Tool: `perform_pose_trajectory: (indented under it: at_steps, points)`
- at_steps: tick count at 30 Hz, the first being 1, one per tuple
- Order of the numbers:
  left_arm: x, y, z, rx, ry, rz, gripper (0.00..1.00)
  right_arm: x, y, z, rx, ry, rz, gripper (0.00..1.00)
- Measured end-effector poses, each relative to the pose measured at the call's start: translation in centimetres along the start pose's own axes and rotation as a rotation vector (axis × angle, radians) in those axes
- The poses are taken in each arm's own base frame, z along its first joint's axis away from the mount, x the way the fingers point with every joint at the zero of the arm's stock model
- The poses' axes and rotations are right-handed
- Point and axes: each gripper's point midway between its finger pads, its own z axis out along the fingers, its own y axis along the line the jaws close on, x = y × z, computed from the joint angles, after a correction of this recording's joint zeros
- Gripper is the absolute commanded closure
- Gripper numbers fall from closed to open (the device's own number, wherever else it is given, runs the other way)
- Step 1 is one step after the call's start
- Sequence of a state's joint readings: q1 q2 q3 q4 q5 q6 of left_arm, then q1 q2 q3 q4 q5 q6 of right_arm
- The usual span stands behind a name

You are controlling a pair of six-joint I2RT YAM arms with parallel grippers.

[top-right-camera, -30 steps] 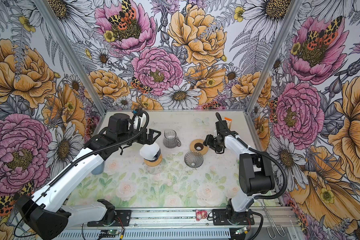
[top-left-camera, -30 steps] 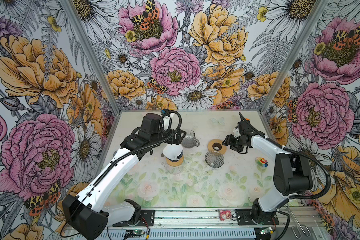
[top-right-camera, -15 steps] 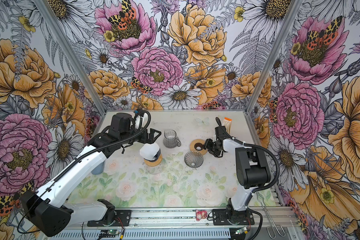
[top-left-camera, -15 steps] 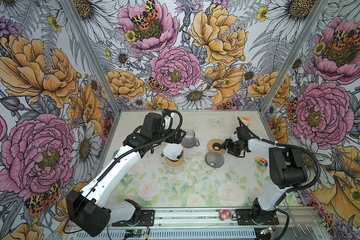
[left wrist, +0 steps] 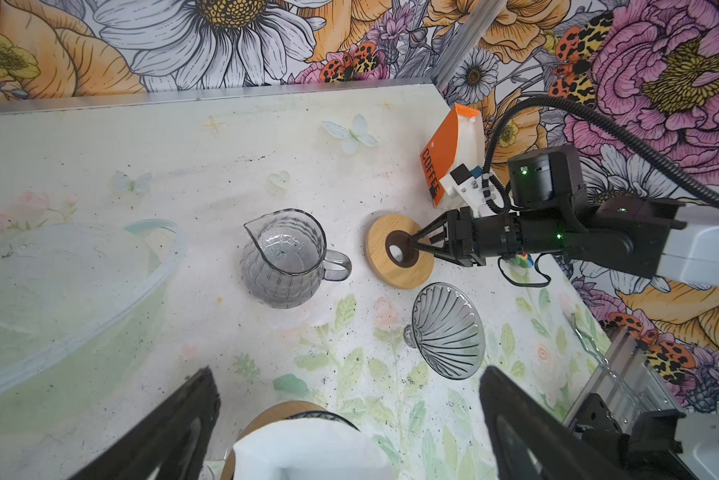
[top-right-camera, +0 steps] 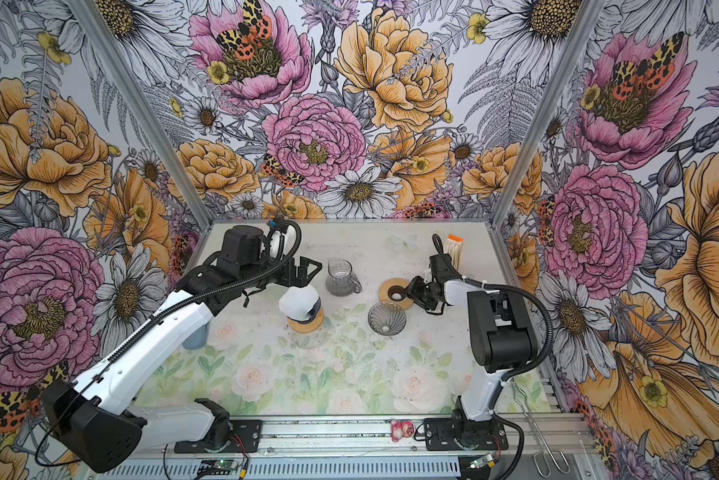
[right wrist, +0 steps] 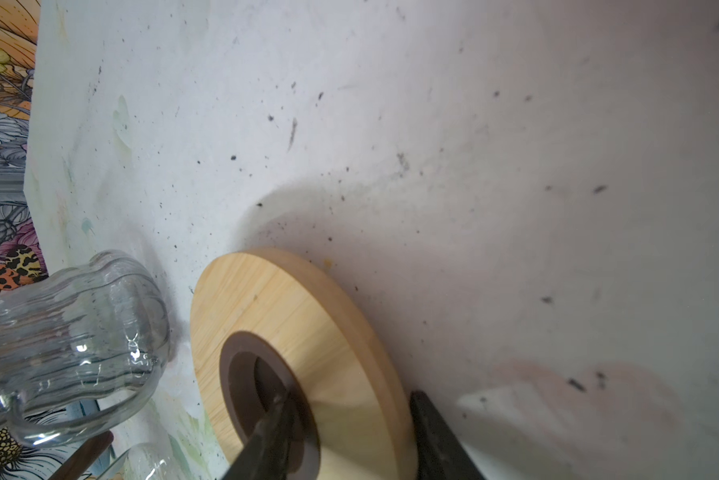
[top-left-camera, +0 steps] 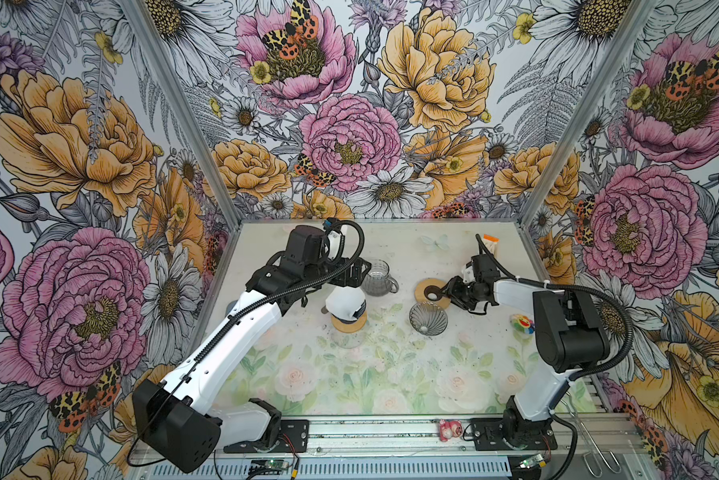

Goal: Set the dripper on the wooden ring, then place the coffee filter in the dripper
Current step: 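Lower the right gripper onto the wooden ring's edge and close it, then lift the wooden ring by its edge with the right gripper, tilting it upright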

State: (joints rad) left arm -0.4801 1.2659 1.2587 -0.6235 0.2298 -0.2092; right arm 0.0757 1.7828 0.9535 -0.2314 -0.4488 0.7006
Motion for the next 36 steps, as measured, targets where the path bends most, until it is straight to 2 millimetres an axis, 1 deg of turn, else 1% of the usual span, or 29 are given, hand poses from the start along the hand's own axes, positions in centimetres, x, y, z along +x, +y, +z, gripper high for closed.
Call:
perform_pose_trajectory:
  at_steps: [8, 12, 14, 17, 23, 31, 36]
  points:
    - [0.0, 0.0, 0.0, 0.000, 0.000, 0.000, 0.01, -0.2, 0.3, -0.1, -0.024, -0.003, 0.004, 0.69]
    - [0.0, 0.0, 0.0, 0.000, 0.000, 0.000, 0.01, -0.3, 0.5, -0.2, -0.031, -0.007, 0.004, 0.70]
    - [0.0, 0.0, 0.0, 0.000, 0.000, 0.000, 0.01, -0.5, 0.8, -0.4, -0.037, -0.013, 0.003, 0.69]
    - [0.0, 0.0, 0.0, 0.000, 0.000, 0.000, 0.01, -0.7, 1.2, -0.7, -0.046, -0.027, -0.005, 0.62]
    - [0.0, 0.0, 0.1, 0.000, 0.001, 0.000, 0.01, -0.6, 1.2, -0.7, -0.046, -0.024, -0.002, 0.61]
    - [0.2, 0.1, 0.4, -0.003, 0.010, -0.003, 0.01, -0.2, 1.7, -0.6, -0.060, -0.010, -0.015, 0.60]
    - [0.2, 0.2, 0.4, -0.003, 0.011, -0.003, 0.01, 0.0, 1.9, -0.5, -0.065, -0.004, -0.025, 0.56]
